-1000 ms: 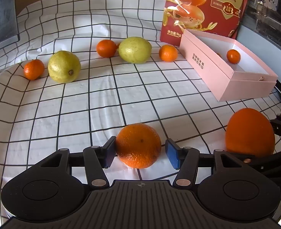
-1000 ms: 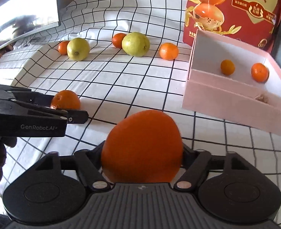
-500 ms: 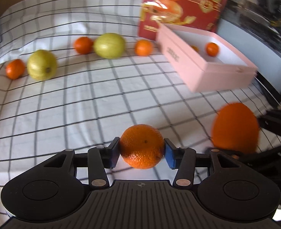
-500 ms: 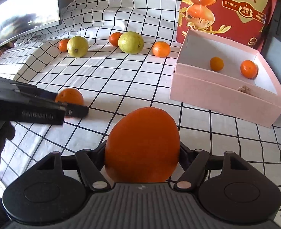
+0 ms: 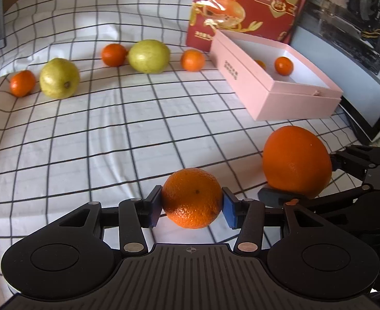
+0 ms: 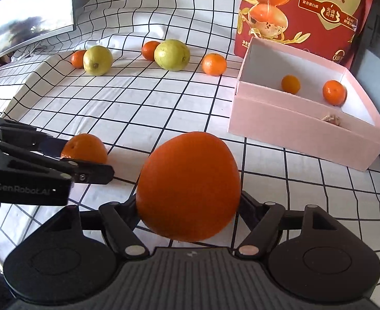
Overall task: Organize fruits
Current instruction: 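Hold the tangerine and large orange above the table in both tools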
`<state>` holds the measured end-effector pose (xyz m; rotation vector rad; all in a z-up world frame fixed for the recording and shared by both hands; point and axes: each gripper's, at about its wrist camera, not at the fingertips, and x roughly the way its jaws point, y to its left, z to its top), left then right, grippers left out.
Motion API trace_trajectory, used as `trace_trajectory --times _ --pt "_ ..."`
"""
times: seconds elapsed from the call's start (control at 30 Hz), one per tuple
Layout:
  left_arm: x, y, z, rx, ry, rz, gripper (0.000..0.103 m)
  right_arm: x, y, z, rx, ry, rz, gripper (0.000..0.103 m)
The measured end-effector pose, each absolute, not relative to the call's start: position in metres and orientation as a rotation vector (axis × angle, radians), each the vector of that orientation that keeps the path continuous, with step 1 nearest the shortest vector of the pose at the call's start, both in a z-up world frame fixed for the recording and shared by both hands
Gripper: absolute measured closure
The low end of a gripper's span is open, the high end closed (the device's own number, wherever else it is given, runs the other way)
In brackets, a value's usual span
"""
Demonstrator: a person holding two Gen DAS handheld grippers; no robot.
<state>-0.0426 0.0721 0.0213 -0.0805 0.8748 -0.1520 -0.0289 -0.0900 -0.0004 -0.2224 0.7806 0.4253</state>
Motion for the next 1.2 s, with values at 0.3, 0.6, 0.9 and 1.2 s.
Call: trace_trajectory --times 0.3,0.6,0.9,1.2 --pt "-0.042 0.081 0.021 -0.094 0.87 -0.113 0.05 -0.026 -0.088 0.003 -0.189 0.817 0.438 0.025" --pt "-0.039 0.078 0.021 -0.052 0.896 -0.075 0.05 -0.035 -0.098 0.028 -0.138 0.767 0.435 0.024" --pt "-0.041 0.079 0.021 -0.051 0.892 -0.083 0.05 -0.035 -0.101 0.025 -0.123 0.796 0.423 0.021" --pt "-0.041 0.079 0.022 -0.054 0.891 -0.08 0.05 -0.046 -0.104 0.018 -0.179 0.826 0.433 0.019"
